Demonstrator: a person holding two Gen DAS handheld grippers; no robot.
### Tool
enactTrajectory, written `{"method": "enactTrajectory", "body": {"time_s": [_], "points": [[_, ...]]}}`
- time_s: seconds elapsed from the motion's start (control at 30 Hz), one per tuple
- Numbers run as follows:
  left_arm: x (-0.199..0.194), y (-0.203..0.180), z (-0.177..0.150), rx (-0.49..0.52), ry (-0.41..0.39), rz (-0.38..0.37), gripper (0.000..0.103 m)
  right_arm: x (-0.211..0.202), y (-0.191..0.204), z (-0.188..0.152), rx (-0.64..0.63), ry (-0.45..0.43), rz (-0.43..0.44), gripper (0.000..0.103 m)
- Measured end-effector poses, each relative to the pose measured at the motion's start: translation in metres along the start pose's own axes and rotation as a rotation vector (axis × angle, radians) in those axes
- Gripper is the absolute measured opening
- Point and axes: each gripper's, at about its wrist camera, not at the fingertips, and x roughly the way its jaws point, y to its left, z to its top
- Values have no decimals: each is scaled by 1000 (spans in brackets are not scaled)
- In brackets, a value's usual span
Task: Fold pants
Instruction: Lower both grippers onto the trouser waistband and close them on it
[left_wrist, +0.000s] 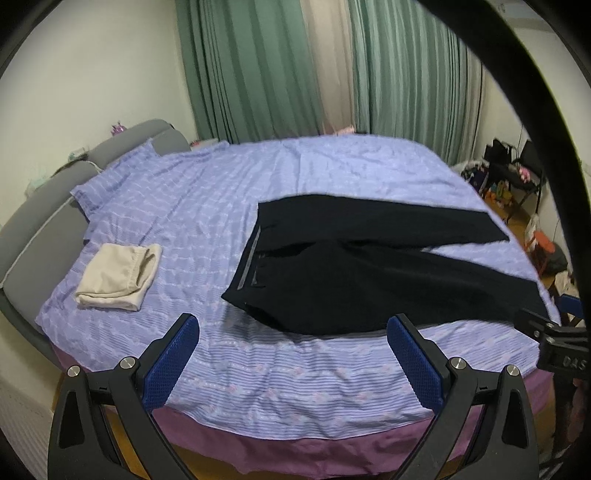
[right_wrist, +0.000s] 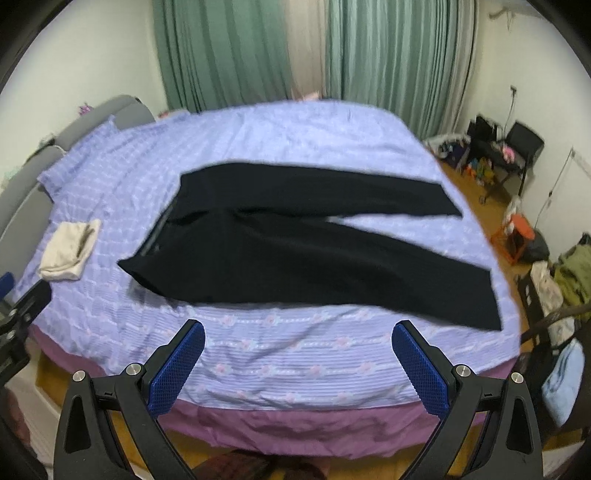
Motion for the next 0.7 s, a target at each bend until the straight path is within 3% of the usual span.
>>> {"method": "enactTrajectory", "body": {"time_s": [0.17, 0.37, 0.7], "points": [[75, 28, -2, -9, 106, -38, 103, 68, 21, 3, 64, 77, -21, 102], [156, 53, -10, -56, 177, -43, 103, 132, 37, 6, 152, 86, -42, 102], [260, 70, -35, -149, 286, -82, 103, 244, 39, -13, 274, 181, -21, 100]]}}
